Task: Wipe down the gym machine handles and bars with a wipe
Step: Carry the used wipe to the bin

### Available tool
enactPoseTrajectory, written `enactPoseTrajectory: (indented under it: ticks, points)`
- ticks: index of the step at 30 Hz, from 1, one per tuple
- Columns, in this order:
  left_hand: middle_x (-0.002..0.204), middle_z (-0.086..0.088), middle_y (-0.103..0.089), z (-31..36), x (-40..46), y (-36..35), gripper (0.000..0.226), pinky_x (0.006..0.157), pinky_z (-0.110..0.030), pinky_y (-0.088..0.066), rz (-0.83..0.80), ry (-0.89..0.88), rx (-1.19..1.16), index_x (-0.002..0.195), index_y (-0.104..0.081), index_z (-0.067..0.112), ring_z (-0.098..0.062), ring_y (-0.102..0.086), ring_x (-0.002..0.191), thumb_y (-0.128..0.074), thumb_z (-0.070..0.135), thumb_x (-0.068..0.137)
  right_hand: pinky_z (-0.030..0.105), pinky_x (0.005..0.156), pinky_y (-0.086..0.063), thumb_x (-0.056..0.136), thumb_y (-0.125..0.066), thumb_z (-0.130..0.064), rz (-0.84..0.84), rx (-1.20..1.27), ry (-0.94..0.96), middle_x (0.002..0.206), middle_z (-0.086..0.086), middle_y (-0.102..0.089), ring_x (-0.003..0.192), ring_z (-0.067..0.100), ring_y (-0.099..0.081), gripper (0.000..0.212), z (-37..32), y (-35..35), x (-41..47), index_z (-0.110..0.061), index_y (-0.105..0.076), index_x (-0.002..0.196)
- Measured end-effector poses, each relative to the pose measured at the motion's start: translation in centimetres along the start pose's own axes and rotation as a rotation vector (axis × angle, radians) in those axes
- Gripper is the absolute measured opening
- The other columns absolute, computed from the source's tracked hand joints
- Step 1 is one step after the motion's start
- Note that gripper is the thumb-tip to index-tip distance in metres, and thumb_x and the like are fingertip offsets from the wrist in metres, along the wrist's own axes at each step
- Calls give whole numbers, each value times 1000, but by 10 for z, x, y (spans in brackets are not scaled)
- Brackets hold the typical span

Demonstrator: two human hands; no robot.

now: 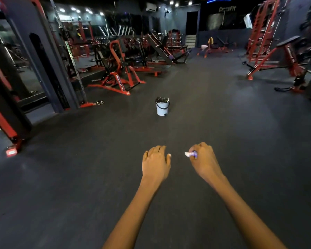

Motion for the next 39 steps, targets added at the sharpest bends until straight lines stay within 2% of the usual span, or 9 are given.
enactPoseTrajectory:
  ticks: [9,14,23,29,33,39]
  points:
    - [145,-1,-47,-20,256,-52,45,115,-33,-25,-21,-16,-19,144,-42,15,-18,-41,135,-40,34,103,37,81,-47,88,-54,-9,-14,-6,-9,105,11,-56,101,27,-52,18,34,-88,251,-11,-70,96]
    - [146,0,-46,-36,405,-77,46,115,-33,-24,-19,8,21,144,-41,16,-17,-39,136,-39,35,103,33,74,-47,87,-54,-7,-9,21,26,101,12,-56,96,28,-54,18,52,-122,404,-10,-70,92]
    - [144,-1,-47,-59,651,-105,45,114,-33,-26,-11,71,13,143,-43,17,-18,-42,133,-40,34,103,37,78,-47,87,-52,-5,-41,20,56,102,14,-57,95,30,-53,21,78,-183,656,-9,-71,96]
    - [143,-1,-49,-74,830,-146,44,114,-33,-29,9,84,-11,142,-45,17,-18,-45,131,-42,34,102,33,73,-45,87,-53,-6,-42,17,58,102,12,-56,93,28,-54,20,110,-234,836,-11,-70,95]
    - [141,-2,-51,-81,942,-169,44,113,-33,-30,-12,73,-30,141,-46,15,-18,-46,130,-41,34,102,33,75,-46,85,-56,-5,-83,17,26,102,13,-57,94,29,-55,18,132,-264,938,-9,-70,95]
    - [138,-2,-52,-79,1110,-194,43,112,-32,-30,-35,64,-51,141,-46,15,-18,-48,128,-41,34,102,29,71,-43,86,-57,-6,-87,-6,-4,102,11,-56,93,26,-54,17,161,-289,1102,-11,-70,97]
Point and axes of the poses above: each hand's wrist, its own x-axis towards the middle knuckle, its own y-axis out of the back of the hand, z = x × y, the point moved 9 cm from there along x, towards the middle knuckle
